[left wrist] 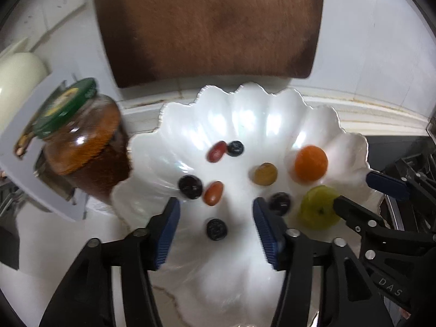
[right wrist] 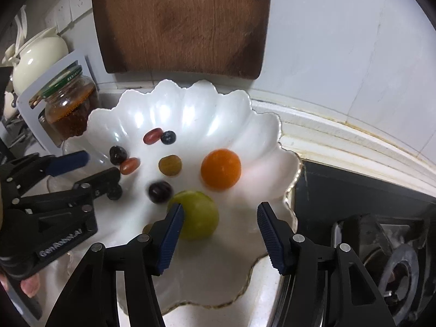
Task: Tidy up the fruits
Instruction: 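Lower the pear and plum into the bowl and open both tools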
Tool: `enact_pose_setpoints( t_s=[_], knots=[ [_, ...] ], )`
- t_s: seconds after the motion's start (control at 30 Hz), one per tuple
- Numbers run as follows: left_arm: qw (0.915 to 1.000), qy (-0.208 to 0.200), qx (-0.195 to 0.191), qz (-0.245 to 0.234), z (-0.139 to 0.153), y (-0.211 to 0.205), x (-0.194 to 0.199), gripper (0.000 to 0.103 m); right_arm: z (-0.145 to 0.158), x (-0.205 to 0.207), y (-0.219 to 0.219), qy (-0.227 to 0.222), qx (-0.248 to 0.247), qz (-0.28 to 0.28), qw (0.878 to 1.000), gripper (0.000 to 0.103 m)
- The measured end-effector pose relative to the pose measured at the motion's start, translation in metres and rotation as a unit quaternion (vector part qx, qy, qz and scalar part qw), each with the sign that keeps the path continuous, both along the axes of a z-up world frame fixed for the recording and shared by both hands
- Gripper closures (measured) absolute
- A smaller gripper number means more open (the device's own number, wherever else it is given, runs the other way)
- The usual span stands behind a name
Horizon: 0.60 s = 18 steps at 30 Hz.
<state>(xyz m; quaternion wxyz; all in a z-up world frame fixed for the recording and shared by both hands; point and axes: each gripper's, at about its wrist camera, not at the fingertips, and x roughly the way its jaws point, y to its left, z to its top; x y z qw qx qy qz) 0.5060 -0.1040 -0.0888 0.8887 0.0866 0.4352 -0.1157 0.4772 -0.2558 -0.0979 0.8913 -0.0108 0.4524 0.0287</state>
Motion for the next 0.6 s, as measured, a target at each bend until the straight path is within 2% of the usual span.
enact_pose_setpoints(
  t_s=[0.4, 0.43, 0.5, 0.6],
  knots=[
    [0.9966, -0.078, 0.017, 0.017, 0.042, 0.024, -0.048, 0.025, 0.035, -0.043, 0.01, -0.054, 0.013, -0.024, 0.998, 0.046],
    [0.9961, -0.085, 0.017, 0.016, 0.046, 0.025, -0.052, 0.024, 0.039, -0.049, 0.01, -0.06, 0.014, -0.028, 0.998, 0.045],
    [0.995, -0.098, 0.015, 0.012, 0.052, 0.028, -0.064, 0.022, 0.047, -0.06, 0.012, -0.072, 0.016, -0.036, 0.997, 0.037],
    [0.9929, -0.118, 0.015, 0.01, 0.063, 0.032, -0.083, 0.018, 0.059, -0.078, 0.012, -0.091, 0.015, -0.045, 0.995, 0.035]
  ],
)
